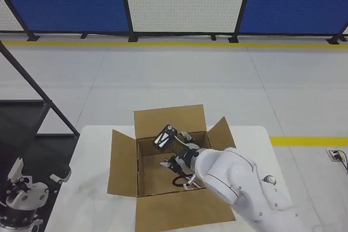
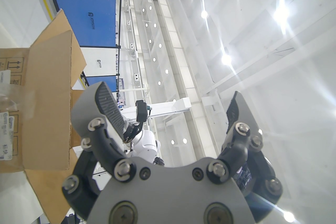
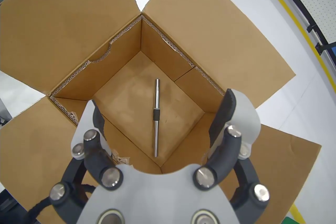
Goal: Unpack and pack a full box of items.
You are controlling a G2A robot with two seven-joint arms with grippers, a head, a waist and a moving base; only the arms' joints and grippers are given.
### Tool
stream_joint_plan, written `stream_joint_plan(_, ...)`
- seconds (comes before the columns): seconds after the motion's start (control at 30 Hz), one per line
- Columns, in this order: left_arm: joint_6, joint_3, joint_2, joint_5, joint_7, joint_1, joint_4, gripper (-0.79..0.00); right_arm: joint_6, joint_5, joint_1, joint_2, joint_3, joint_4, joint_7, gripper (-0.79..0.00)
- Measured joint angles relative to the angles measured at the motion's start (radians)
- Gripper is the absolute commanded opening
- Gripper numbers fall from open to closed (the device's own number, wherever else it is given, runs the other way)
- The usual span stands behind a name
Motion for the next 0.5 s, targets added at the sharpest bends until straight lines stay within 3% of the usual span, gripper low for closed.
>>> stream_joint_plan(0.33, 0.0, 0.0, 0.0, 0.0, 0.0, 0.0, 0.0, 0.0, -0.001, 0.002, -0.001, -0.001, -0.002, 0.002, -0.002, 0.0)
stream_joint_plan(0.5, 0.0, 0.0, 0.0, 0.0, 0.0, 0.0, 0.0, 0.0, -0.066, 0.063, 0.046, -0.032, -0.08, 0.2, -0.037, 0.0)
